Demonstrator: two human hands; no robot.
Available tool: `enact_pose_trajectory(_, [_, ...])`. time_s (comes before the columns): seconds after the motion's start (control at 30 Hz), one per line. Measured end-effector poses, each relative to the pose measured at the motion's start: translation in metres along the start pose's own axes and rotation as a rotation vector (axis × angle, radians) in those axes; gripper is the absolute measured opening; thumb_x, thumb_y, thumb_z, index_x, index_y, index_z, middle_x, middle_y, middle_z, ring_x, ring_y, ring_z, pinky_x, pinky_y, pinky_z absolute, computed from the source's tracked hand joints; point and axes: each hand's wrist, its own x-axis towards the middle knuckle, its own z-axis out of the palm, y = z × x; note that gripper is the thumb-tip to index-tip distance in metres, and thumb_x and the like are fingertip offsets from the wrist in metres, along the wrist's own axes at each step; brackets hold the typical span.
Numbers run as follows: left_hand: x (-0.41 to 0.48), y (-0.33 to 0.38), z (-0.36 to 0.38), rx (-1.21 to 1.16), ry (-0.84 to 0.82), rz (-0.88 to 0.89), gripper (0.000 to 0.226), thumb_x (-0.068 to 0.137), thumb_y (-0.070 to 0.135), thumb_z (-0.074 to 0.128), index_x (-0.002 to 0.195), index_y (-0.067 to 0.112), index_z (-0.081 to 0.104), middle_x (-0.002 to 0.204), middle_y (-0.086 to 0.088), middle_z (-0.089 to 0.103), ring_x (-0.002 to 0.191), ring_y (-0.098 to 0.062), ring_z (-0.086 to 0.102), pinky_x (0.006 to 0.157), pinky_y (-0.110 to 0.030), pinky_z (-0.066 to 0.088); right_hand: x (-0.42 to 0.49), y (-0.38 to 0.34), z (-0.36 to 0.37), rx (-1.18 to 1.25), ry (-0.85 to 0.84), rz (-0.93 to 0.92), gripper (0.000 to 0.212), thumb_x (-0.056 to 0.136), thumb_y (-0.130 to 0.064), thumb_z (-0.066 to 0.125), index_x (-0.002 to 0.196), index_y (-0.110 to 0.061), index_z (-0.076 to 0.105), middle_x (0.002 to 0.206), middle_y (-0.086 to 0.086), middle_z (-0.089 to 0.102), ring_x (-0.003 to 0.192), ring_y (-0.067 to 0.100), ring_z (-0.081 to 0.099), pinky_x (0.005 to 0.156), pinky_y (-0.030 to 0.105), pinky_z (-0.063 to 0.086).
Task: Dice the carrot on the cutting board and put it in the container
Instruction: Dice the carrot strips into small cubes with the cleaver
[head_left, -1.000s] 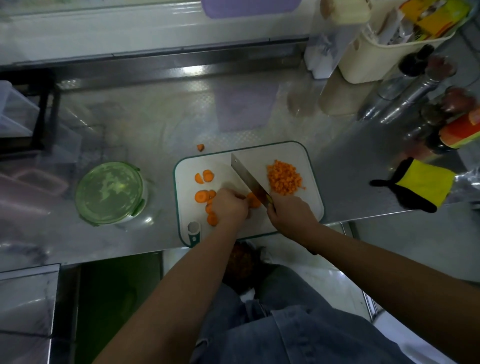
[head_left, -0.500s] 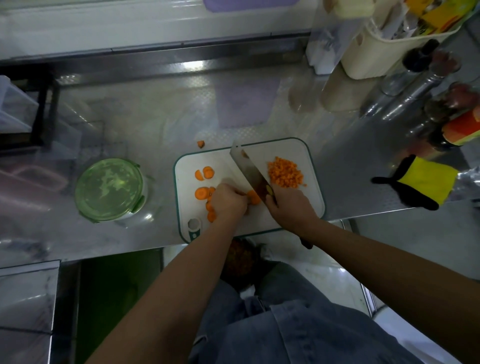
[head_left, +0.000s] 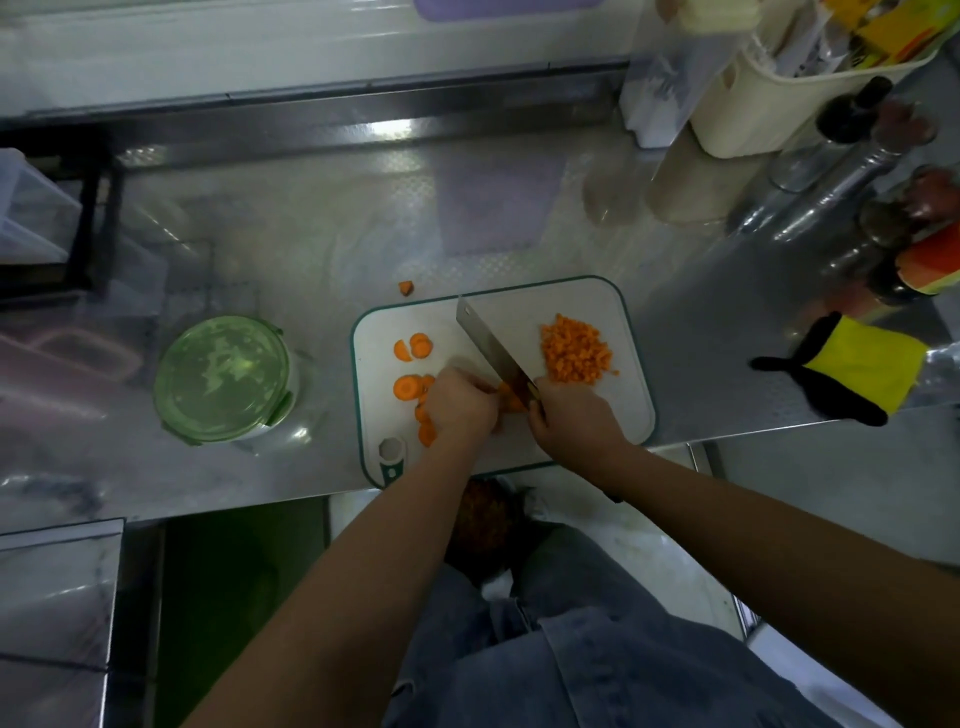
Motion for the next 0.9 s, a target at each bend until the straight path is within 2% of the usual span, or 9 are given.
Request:
enact_pose_trajectory(0.13, [0.001, -0.001, 0.001, 0.014, 0.013, 0.0, 0.022, 0.071, 0.033, 0.077, 0.064, 0.012, 0.074, 0.058, -0.004, 0.068, 0.058, -0.017, 0.066, 0.053, -0.027, 0.055, 0.002, -0.001, 0.001, -0.002, 0.037, -0.012, 0.02, 0.097, -0.025, 0.042, 0.1, -0.008, 0.053, 0.082, 0.015, 0.062, 0.074, 0.034, 0.059, 0.056, 0.035, 0.038])
enact_pose_trajectory(0.27, [0.001, 0.0, -0.002, 0.028, 0.002, -0.011, 0.019, 0.072, 0.028, 0.077, 0.064, 0.012, 0.074, 0.062, -0.005, 0.07, 0.062, -0.018, 0.067, 0.059, -0.029, 0.057, 0.0, 0.0, -0.009, 0.065, 0.078, -0.015, 0.02, 0.096, -0.023, 0.044, 0.096, -0.006, 0.054, 0.075, 0.016, 0.06, 0.067, 0.034, 0.056, 0.053, 0.033, 0.032])
enact_pose_trajectory(0.37, [0.002, 0.001, -0.002, 0.039, 0.005, -0.037, 0.012, 0.067, 0.022, 0.081, 0.065, 0.013, 0.073, 0.065, -0.005, 0.07, 0.063, -0.019, 0.067, 0.056, -0.028, 0.057, -0.005, 0.001, -0.014, 0.023, 0.061, -0.031, 0.02, 0.096, -0.025, 0.044, 0.095, -0.007, 0.054, 0.076, 0.015, 0.059, 0.068, 0.032, 0.055, 0.055, 0.033, 0.032])
enact_pose_trajectory(0.53, [0.001, 0.001, -0.002, 0.041, 0.013, -0.047, 0.009, 0.062, 0.019, 0.081, 0.065, 0.015, 0.074, 0.067, -0.005, 0.071, 0.065, -0.022, 0.069, 0.058, -0.035, 0.06, -0.01, -0.001, -0.014, 0.01, -0.004, -0.033, 0.017, 0.095, -0.025, 0.044, 0.092, -0.011, 0.052, 0.075, 0.009, 0.056, 0.069, 0.029, 0.056, 0.057, 0.038, 0.044])
enact_pose_trajectory(0.67, [0.002, 0.0, -0.002, 0.042, 0.006, -0.064, 0.013, 0.058, 0.02, 0.084, 0.063, 0.013, 0.074, 0.065, -0.006, 0.07, 0.062, -0.022, 0.069, 0.057, -0.038, 0.061, -0.012, -0.001, -0.012, 0.011, -0.014, -0.007, 0.015, 0.094, -0.022, 0.044, 0.087, -0.011, 0.05, 0.071, 0.006, 0.049, 0.068, 0.029, 0.053, 0.056, 0.034, 0.037])
enact_pose_trajectory(0.77, [0.001, 0.002, -0.002, 0.037, 0.002, -0.074, 0.015, 0.057, 0.023, 0.085, 0.061, 0.013, 0.074, 0.063, -0.005, 0.07, 0.06, -0.02, 0.069, 0.057, -0.036, 0.06, -0.008, -0.004, -0.006, -0.003, -0.021, -0.013, 0.017, 0.095, -0.021, 0.044, 0.093, -0.007, 0.053, 0.079, 0.012, 0.058, 0.074, 0.032, 0.057, 0.057, 0.035, 0.039])
enact_pose_trajectory(0.9, [0.0, 0.003, -0.003, 0.032, -0.001, -0.067, 0.018, 0.066, 0.031, 0.081, 0.065, 0.014, 0.075, 0.066, -0.003, 0.07, 0.064, -0.017, 0.067, 0.057, -0.026, 0.056, -0.004, -0.004, 0.003, -0.017, 0.013, -0.006, 0.018, 0.095, -0.023, 0.042, 0.098, -0.009, 0.052, 0.081, 0.013, 0.061, 0.073, 0.032, 0.059, 0.057, 0.036, 0.043])
